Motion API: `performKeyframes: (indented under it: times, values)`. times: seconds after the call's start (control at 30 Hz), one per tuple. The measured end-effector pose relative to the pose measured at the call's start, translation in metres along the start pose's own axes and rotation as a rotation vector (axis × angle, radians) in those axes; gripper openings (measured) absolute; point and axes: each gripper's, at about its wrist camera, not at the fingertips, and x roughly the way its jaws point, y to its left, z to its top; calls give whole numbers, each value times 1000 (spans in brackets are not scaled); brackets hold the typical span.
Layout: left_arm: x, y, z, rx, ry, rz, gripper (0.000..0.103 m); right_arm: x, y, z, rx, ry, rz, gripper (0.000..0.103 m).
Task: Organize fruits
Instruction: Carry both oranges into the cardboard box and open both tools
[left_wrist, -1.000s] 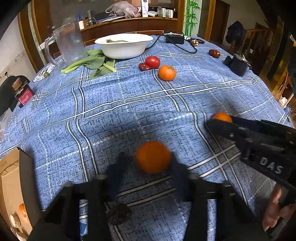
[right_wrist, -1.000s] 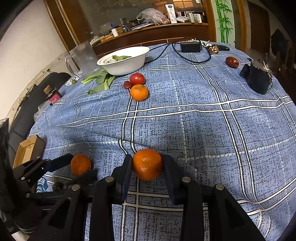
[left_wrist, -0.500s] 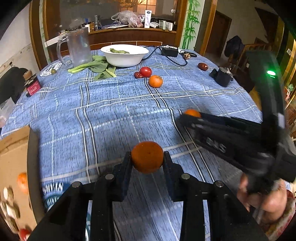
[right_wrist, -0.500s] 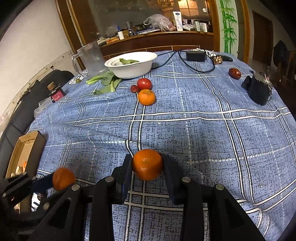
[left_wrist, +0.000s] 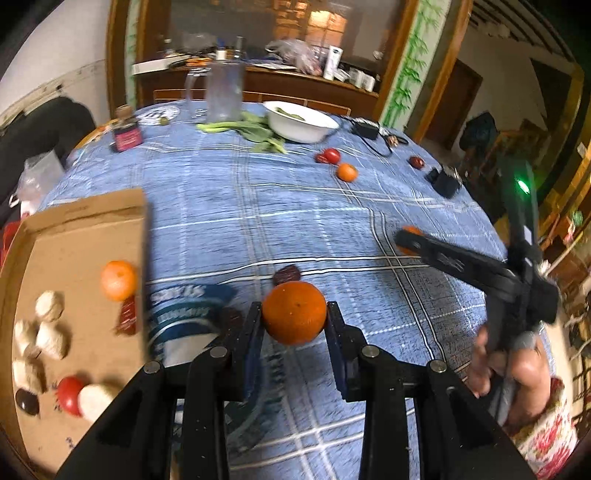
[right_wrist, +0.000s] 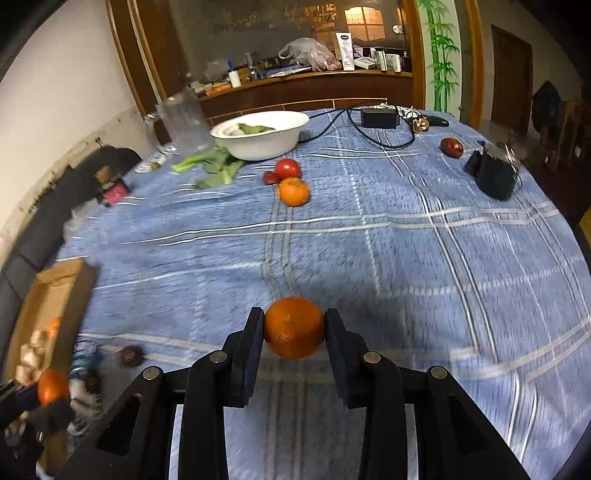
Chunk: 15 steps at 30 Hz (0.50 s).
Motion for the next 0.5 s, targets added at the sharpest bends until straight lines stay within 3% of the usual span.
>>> performKeyframes:
  times: [0.27, 0.5]
  values:
    - [-41, 21, -19, -51, -64, -26, 32, -54, 34, -46, 12, -29, 60, 36]
    - [-87, 42, -38, -87, -149, 6, 32, -83, 63, -77, -15, -27, 81, 36]
